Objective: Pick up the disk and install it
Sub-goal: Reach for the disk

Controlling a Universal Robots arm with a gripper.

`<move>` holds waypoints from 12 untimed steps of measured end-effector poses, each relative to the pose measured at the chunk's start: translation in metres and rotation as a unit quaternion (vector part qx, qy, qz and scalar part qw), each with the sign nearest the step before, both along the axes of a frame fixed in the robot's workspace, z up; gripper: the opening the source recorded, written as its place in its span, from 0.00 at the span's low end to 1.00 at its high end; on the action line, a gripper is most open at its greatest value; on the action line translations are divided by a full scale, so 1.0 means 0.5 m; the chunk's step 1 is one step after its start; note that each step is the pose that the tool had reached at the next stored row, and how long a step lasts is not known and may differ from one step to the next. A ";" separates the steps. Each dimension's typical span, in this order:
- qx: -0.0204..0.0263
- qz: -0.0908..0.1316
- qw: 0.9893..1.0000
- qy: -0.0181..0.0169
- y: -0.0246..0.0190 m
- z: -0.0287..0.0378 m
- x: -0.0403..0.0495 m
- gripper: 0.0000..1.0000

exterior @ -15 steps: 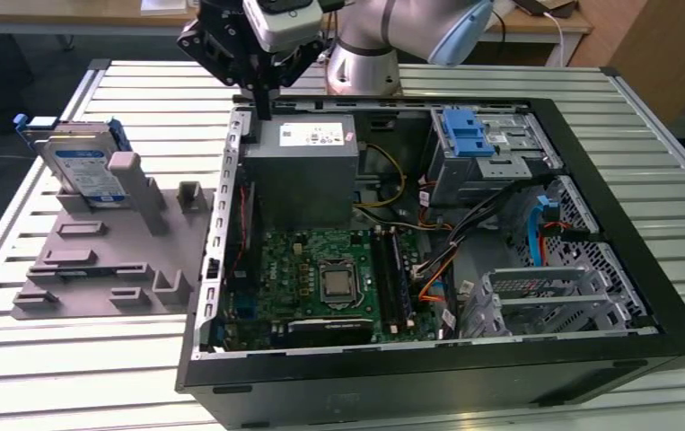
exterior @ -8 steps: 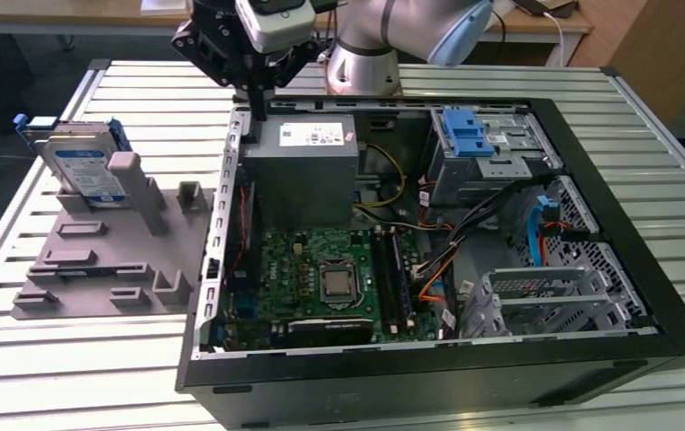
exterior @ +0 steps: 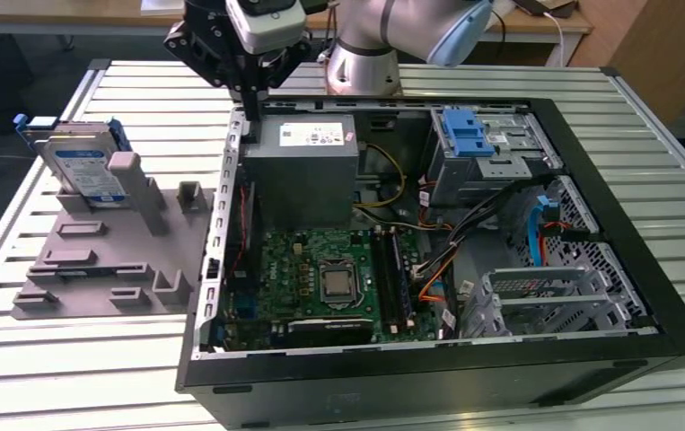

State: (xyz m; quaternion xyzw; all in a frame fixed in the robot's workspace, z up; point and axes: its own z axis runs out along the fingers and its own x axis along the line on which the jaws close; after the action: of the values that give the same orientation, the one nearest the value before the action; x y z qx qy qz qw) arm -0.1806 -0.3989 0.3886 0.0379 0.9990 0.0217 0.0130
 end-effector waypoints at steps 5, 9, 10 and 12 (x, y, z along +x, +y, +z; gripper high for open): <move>0.000 0.000 1.000 0.000 0.0000 -0.001 -0.008 0.11; 0.000 0.000 1.000 0.000 0.0000 -0.002 -0.013 0.11; 0.000 0.000 1.000 0.000 0.0000 -0.002 -0.014 0.11; 0.000 0.000 1.000 0.000 0.0000 -0.003 -0.017 0.11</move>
State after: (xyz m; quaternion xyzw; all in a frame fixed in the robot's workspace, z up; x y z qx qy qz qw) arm -0.1889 -0.3989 0.3874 0.0379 0.9990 0.0217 0.0128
